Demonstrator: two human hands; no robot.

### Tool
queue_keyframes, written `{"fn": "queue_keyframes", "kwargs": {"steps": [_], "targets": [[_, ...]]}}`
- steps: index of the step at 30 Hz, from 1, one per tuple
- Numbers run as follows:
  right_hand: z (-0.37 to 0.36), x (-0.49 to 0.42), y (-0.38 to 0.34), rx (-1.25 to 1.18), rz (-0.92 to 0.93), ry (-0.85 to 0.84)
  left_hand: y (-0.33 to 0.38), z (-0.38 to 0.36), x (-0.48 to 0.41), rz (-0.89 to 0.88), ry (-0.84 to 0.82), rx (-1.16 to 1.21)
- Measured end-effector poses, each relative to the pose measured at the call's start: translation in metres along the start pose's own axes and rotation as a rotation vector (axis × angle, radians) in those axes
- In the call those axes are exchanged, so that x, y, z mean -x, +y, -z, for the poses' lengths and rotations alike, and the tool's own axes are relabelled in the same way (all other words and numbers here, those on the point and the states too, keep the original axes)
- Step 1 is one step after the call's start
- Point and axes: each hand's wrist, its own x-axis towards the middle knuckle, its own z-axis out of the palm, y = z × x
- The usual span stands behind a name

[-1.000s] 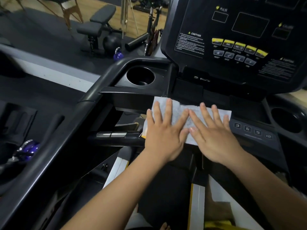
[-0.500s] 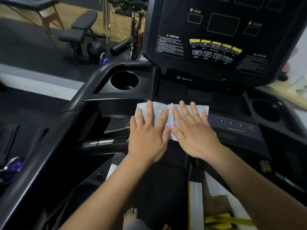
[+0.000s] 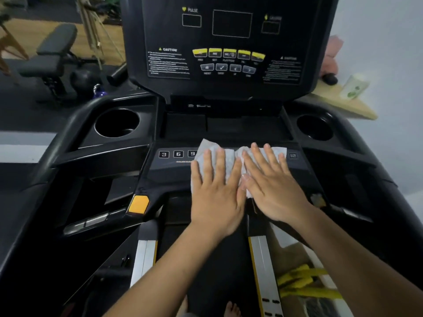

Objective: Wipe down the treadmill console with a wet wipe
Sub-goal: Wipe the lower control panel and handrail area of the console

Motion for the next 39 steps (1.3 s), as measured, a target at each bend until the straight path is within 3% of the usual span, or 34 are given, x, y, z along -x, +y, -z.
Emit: {"fn": "queue_keyframes", "kwargs": {"steps": [6, 10, 14, 18, 23, 27, 32, 39], "targets": [[-0.011, 0.029, 0.050, 0.056, -0.140, 0.092, 0.053, -0.013, -0.014, -0.179, -0.177, -0.230], [-0.019, 0.054, 0.066, -0.101, -0.183, 0.142, 0.081, -0.022, -0.015, -0.258, -0.214, -0.348], [-0.019, 0.073, 0.067, -0.266, -0.226, 0.121, 0.099, -0.028, -0.005, -0.368, -0.250, -0.380], [-0.006, 0.049, 0.066, -0.255, -0.341, 0.071, 0.093, -0.024, -0.022, -0.400, -0.233, -0.361], [0.000, 0.014, 0.032, -0.022, -0.300, 0.028, 0.052, -0.009, -0.029, -0.238, -0.221, -0.240], [0.009, -0.008, -0.019, -0.011, -0.165, -0.033, 0.002, 0.005, 0.002, -0.129, -0.111, -0.158], [0.008, -0.030, -0.083, -0.023, 0.021, -0.049, -0.053, 0.017, 0.030, -0.034, -0.045, -0.218], [-0.004, -0.037, -0.145, 0.044, 0.243, -0.006, -0.087, 0.025, 0.072, 0.150, 0.002, -0.226]]}}
